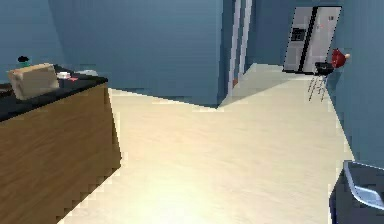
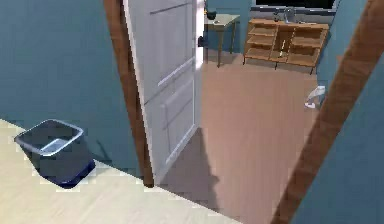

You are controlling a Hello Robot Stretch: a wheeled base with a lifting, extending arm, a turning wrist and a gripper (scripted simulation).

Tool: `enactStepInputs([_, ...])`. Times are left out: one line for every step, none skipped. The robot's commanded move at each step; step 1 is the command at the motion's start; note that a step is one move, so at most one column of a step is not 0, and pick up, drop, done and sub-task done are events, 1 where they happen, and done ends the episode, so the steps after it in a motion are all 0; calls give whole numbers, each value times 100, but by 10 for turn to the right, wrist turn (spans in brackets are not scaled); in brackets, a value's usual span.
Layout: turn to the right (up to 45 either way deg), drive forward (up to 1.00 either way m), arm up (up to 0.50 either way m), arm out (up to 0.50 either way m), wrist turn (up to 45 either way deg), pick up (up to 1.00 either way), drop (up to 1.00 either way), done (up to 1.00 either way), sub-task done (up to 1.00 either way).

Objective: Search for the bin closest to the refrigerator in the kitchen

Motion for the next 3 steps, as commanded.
enactStepInputs([180,0,0,0,0,0,0,0,0])
enactStepInputs([0,95,0,0,0,0,0,0,0])
enactStepInputs([60,0,0,0,0,0,0,0,0])
